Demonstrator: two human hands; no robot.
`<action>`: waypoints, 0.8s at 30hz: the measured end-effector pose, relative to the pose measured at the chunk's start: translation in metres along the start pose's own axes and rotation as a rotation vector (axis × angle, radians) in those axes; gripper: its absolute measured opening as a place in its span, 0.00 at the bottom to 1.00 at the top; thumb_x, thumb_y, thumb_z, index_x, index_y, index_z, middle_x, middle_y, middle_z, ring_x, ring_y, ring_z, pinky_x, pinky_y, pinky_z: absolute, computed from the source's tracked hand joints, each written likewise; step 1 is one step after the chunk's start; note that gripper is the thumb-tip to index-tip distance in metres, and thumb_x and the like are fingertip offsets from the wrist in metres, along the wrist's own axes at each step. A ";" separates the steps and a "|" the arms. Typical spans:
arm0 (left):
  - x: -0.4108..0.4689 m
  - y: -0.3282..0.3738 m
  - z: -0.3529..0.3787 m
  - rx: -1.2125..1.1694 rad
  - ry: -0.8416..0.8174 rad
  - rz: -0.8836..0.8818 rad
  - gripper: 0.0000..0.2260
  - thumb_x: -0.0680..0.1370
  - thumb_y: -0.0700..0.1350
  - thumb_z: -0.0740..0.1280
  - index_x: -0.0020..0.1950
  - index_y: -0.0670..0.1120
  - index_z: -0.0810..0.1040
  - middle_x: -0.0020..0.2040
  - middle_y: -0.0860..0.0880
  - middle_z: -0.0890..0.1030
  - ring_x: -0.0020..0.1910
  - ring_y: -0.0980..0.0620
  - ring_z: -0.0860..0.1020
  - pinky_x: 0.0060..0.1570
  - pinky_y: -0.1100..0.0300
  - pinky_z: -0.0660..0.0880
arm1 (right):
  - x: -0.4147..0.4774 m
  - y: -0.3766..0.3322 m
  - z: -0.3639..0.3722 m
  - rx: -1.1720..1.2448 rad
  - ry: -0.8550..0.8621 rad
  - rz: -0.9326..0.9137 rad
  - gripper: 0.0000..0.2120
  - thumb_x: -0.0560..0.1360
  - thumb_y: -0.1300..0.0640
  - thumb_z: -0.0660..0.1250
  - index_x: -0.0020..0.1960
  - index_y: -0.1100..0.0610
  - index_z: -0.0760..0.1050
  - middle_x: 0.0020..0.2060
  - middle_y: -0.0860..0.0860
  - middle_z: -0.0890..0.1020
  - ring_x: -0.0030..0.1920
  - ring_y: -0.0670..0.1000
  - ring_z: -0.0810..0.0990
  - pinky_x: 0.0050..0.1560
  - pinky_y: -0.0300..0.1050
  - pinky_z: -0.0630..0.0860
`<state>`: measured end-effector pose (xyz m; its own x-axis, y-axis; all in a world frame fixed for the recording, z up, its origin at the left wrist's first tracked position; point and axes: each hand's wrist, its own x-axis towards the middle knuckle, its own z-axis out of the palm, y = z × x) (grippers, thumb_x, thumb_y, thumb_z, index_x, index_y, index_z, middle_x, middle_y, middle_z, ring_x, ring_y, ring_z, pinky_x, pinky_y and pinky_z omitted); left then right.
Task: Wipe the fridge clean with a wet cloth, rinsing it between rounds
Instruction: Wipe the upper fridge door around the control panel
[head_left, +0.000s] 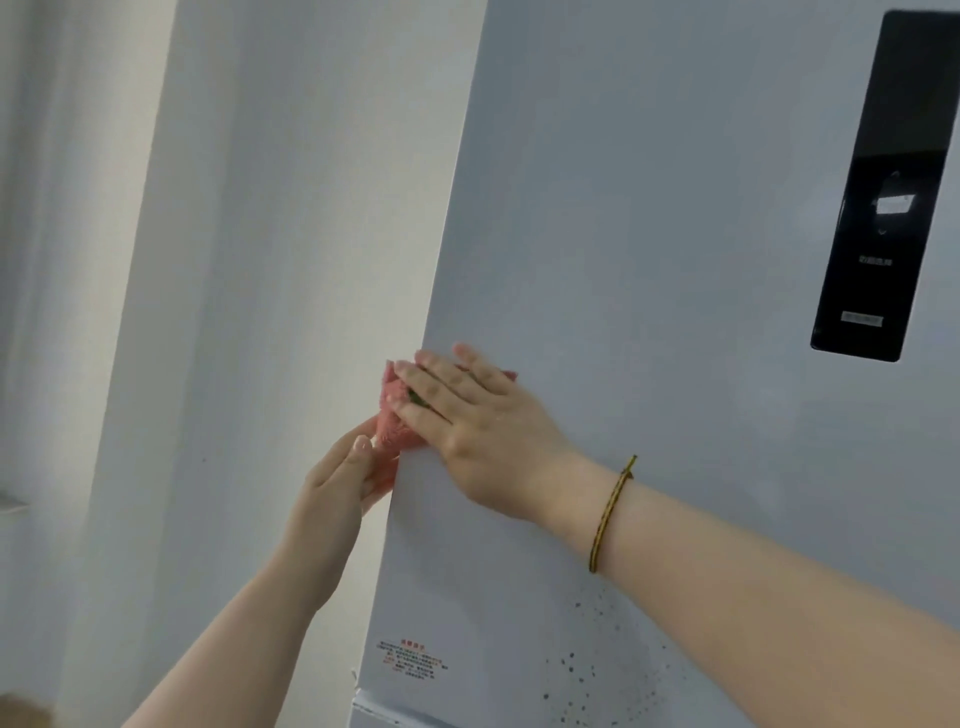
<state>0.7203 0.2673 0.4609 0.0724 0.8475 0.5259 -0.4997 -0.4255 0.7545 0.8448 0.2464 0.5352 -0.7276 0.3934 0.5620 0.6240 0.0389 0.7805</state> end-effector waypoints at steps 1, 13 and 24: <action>-0.001 -0.001 0.000 -0.008 0.016 -0.010 0.15 0.82 0.41 0.49 0.60 0.47 0.72 0.48 0.48 0.81 0.48 0.53 0.79 0.54 0.59 0.72 | 0.001 0.007 0.001 -0.007 0.027 -0.002 0.24 0.68 0.60 0.51 0.56 0.59 0.80 0.56 0.57 0.80 0.57 0.56 0.79 0.65 0.51 0.57; -0.006 -0.002 0.001 -0.027 0.044 -0.035 0.12 0.81 0.42 0.50 0.59 0.48 0.70 0.48 0.49 0.79 0.49 0.56 0.77 0.52 0.62 0.72 | -0.048 -0.029 0.011 0.015 0.036 0.015 0.28 0.77 0.63 0.39 0.60 0.60 0.77 0.60 0.57 0.78 0.61 0.57 0.76 0.69 0.50 0.48; -0.013 -0.002 0.006 0.069 0.063 -0.015 0.12 0.81 0.43 0.50 0.52 0.53 0.72 0.48 0.50 0.79 0.48 0.55 0.77 0.53 0.61 0.70 | -0.034 -0.003 0.009 -0.073 0.156 0.178 0.23 0.70 0.62 0.52 0.59 0.64 0.77 0.59 0.60 0.78 0.59 0.61 0.77 0.69 0.53 0.50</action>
<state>0.7251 0.2552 0.4552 0.0242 0.8712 0.4904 -0.4377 -0.4318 0.7886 0.8697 0.2414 0.5111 -0.6468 0.2410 0.7236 0.7281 -0.0870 0.6799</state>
